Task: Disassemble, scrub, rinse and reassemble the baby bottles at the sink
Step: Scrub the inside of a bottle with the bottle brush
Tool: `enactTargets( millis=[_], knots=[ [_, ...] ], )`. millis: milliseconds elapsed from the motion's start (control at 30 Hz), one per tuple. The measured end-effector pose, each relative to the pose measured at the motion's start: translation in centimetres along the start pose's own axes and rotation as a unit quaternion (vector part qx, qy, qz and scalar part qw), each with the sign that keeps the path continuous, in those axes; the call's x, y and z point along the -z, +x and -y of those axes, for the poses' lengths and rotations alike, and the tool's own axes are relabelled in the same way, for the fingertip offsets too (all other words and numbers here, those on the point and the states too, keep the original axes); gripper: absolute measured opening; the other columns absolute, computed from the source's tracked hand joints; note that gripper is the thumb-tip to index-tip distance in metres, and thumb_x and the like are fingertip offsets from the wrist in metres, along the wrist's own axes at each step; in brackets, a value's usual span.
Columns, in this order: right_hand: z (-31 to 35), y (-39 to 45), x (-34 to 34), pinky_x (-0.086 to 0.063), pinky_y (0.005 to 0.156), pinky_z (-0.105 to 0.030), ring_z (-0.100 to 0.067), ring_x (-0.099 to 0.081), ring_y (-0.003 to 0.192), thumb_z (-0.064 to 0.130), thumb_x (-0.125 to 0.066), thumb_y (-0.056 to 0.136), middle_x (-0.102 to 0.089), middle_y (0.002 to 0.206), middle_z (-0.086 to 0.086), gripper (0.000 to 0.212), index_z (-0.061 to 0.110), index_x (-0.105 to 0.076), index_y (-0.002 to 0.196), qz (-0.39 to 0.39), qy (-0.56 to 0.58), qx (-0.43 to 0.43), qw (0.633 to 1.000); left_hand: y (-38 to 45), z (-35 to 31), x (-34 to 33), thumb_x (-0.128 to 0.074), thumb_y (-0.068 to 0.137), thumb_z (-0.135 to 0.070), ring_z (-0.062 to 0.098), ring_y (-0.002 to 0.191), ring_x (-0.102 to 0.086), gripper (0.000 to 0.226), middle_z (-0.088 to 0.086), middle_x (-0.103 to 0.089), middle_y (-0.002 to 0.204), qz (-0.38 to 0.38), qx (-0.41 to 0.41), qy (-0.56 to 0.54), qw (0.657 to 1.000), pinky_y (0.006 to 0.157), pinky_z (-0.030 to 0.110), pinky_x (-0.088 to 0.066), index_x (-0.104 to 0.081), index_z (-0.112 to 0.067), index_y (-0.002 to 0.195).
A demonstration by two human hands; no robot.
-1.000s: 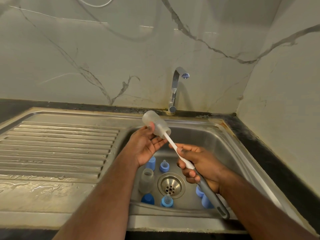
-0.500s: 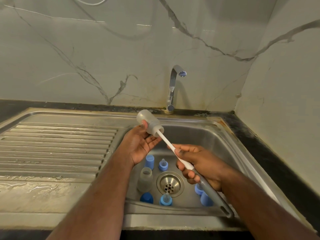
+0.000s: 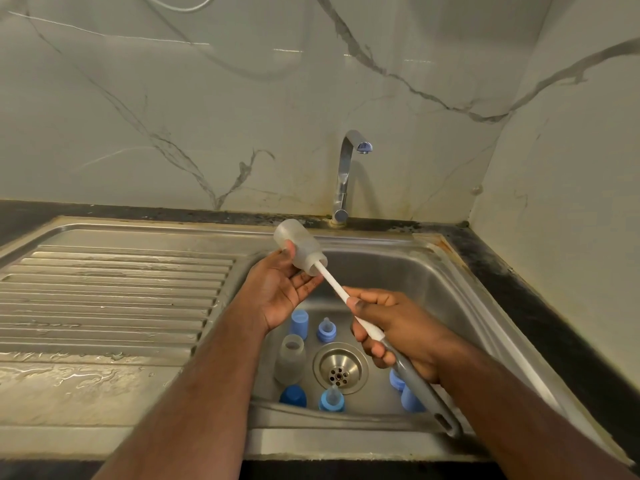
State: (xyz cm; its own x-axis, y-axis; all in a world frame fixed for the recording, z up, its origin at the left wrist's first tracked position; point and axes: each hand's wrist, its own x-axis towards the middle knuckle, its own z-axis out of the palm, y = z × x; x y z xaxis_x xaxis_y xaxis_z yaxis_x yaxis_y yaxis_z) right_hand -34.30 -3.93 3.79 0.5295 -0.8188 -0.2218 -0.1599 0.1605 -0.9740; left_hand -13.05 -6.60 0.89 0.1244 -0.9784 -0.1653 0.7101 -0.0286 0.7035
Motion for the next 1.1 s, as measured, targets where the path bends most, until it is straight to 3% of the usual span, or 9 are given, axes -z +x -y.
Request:
enactTargets(
  millis=[167,300,467,567,700,767,933,1033,1100],
  knots=[
    [-0.5,0.2,0.5,-0.040,0.047,-0.021,-0.003,-0.046,0.048,0.029,-0.050,0.104,-0.058,0.069,0.004,0.032,0.042,-0.058,0.133,-0.050,-0.252,0.026,0.966,0.3,0.2,0.3,-0.060,0.101,-0.025,0.036,0.107,-0.072,0.038,0.023,-0.066,0.127,-0.022,-0.012,0.034,0.999,0.082,0.043,-0.062,-0.052,-0.006,0.132],
    [-1.2,0.6,0.7,-0.044,0.073,-0.024,-0.007,-0.054,0.082,0.038,-0.041,0.106,-0.060,0.099,0.009,0.045,0.042,-0.036,0.151,-0.146,-0.556,0.132,0.807,0.7,0.2,0.2,-0.065,0.098,-0.024,0.031,0.097,-0.075,0.034,0.019,-0.068,0.123,-0.064,-0.039,0.042,0.996,0.075,0.040,-0.062,-0.054,-0.013,0.128],
    [-1.3,0.8,-0.4,-0.038,0.060,-0.029,-0.016,-0.048,0.078,0.024,-0.041,0.107,-0.041,0.103,0.003,0.063,0.043,-0.007,0.156,-0.185,-0.670,0.108,0.710,0.8,0.1,0.3,-0.071,0.094,-0.022,0.029,0.093,-0.076,0.045,0.018,-0.069,0.123,-0.085,-0.069,0.037,0.993,0.070,0.039,-0.063,-0.052,-0.015,0.134],
    [-1.3,1.3,-1.1,-0.041,0.067,-0.029,-0.017,-0.055,0.085,0.024,-0.042,0.106,-0.055,0.112,-0.001,0.059,0.040,-0.016,0.157,-0.168,-0.655,0.105,0.729,0.9,0.4,0.4,-0.073,0.092,-0.018,0.033,0.098,-0.075,0.056,0.016,-0.065,0.128,-0.090,-0.087,0.060,0.990,0.075,0.042,-0.063,-0.047,-0.019,0.141],
    [-0.9,1.4,0.1,-0.040,0.059,-0.020,-0.002,-0.050,0.061,0.031,-0.053,0.102,-0.066,0.083,0.010,0.042,0.042,-0.051,0.142,-0.087,-0.380,0.069,0.918,0.9,0.4,0.5,-0.071,0.092,-0.016,0.037,0.104,-0.072,0.058,0.017,-0.060,0.133,-0.080,-0.085,0.051,0.992,0.076,0.044,-0.064,-0.046,-0.020,0.144],
    [-1.0,1.0,0.6,-0.039,0.047,-0.023,-0.004,-0.045,0.048,0.028,-0.055,0.102,-0.058,0.066,0.005,0.036,0.043,-0.059,0.134,-0.085,-0.240,0.039,0.966,1.0,0.2,0.4,-0.070,0.093,-0.017,0.037,0.102,-0.073,0.057,0.019,-0.061,0.133,-0.075,-0.080,0.029,0.994,0.077,0.046,-0.063,-0.045,-0.019,0.145],
    [-1.2,0.8,0.1,-0.041,0.076,-0.019,-0.005,-0.059,0.091,0.031,-0.046,0.105,-0.067,0.112,0.010,0.046,0.040,-0.042,0.149,-0.141,-0.460,0.136,0.866,1.2,-0.2,0.4,-0.067,0.096,-0.019,0.033,0.097,-0.075,0.050,0.018,-0.066,0.127,-0.082,-0.087,0.009,0.993,0.075,0.043,-0.064,-0.047,-0.016,0.142],
    [-1.6,1.1,-0.4,-0.038,0.073,-0.026,-0.015,-0.052,0.088,0.030,-0.038,0.107,-0.057,0.101,0.001,0.052,0.041,-0.024,0.156,-0.157,-0.581,0.151,0.784,1.2,-0.2,0.6,-0.068,0.096,-0.019,0.033,0.098,-0.075,0.052,0.019,-0.066,0.127,-0.083,-0.081,0.016,0.993,0.073,0.042,-0.064,-0.046,-0.016,0.142],
    [-1.5,1.3,-0.6,-0.035,0.070,-0.024,-0.011,-0.049,0.082,0.029,-0.038,0.108,-0.058,0.101,0.000,0.052,0.041,-0.024,0.156,-0.149,-0.590,0.131,0.783,1.1,-0.1,0.6,-0.071,0.093,-0.018,0.036,0.101,-0.074,0.057,0.020,-0.063,0.132,-0.078,-0.083,0.027,0.993,0.074,0.043,-0.063,-0.046,-0.017,0.144]
  ],
)
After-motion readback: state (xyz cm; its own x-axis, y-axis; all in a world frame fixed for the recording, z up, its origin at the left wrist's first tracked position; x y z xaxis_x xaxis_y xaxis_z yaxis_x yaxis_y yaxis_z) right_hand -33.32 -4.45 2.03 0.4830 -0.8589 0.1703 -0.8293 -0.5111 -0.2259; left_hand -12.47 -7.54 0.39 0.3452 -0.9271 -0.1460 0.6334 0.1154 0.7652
